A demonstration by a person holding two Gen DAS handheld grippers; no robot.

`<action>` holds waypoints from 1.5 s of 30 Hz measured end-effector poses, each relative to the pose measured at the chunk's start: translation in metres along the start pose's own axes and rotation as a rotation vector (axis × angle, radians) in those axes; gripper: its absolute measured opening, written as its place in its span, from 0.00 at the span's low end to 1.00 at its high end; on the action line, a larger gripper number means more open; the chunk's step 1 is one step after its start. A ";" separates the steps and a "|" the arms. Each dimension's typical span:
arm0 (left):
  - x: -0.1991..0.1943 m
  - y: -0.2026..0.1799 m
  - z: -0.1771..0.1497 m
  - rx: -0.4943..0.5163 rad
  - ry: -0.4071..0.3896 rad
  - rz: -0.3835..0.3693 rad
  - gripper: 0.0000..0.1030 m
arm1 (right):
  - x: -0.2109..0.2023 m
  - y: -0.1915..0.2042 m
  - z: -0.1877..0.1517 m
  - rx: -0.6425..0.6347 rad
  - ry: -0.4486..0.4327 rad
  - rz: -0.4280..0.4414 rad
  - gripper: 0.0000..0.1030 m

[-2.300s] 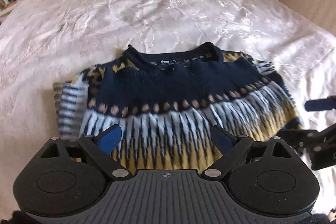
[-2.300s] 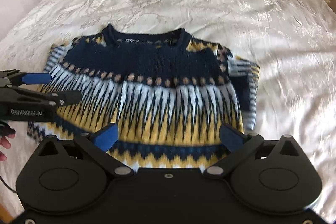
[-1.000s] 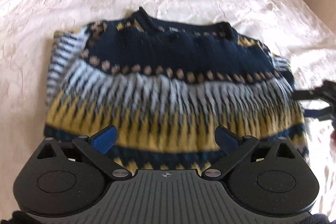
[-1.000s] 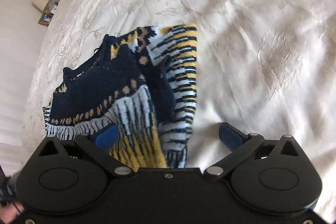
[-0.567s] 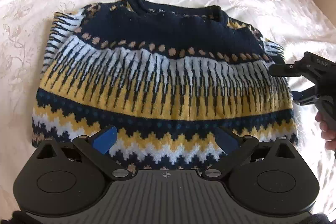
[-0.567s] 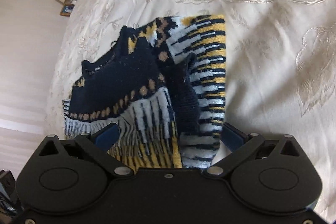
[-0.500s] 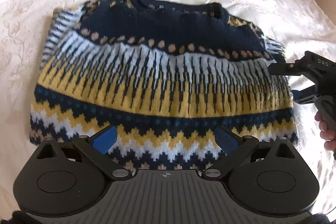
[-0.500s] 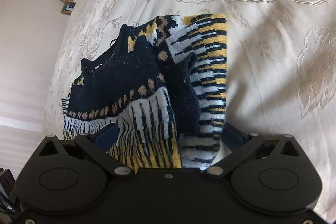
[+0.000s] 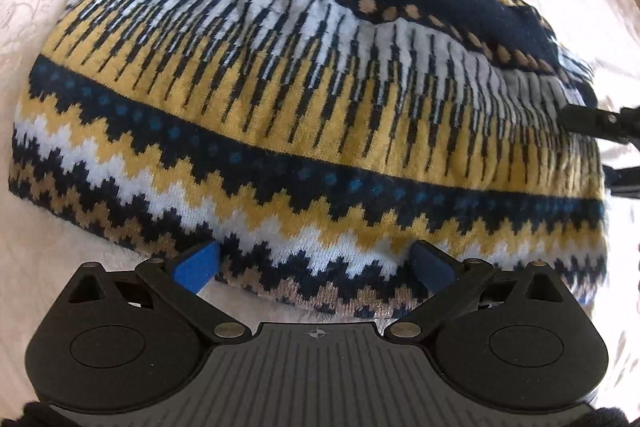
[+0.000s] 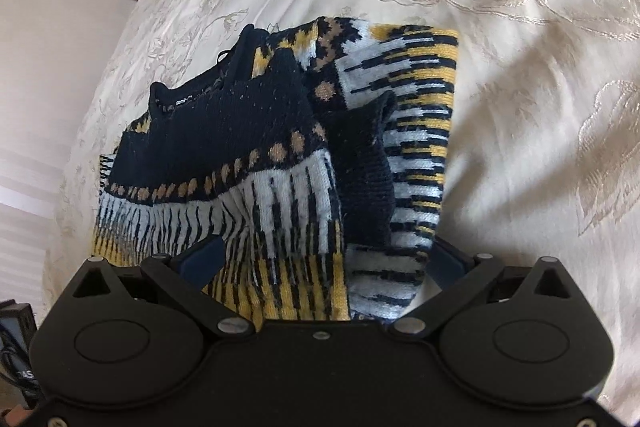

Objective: Fold small clothes

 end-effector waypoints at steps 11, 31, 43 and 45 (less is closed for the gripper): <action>-0.001 0.000 -0.001 0.013 -0.010 0.007 0.99 | -0.005 -0.019 0.015 0.128 0.073 0.129 1.00; -0.043 0.019 0.102 0.166 -0.141 -0.031 0.77 | -0.039 0.049 0.008 0.112 -0.059 0.015 0.35; -0.034 0.046 0.123 0.266 -0.117 -0.121 0.77 | -0.042 0.148 -0.002 0.017 -0.150 -0.132 0.28; -0.058 0.074 0.119 0.243 -0.176 -0.124 0.77 | -0.037 0.176 -0.006 -0.018 -0.159 -0.130 0.25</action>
Point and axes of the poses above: each gripper's, at about its wrist camera, not at the fingertips, and x roughly the way its jaws point, y to its left, z to its top, the point moved 4 cm from there along x, roughly the way its jaws point, and after that the axes turned 11 degrees about x, right-handed, at the moved point
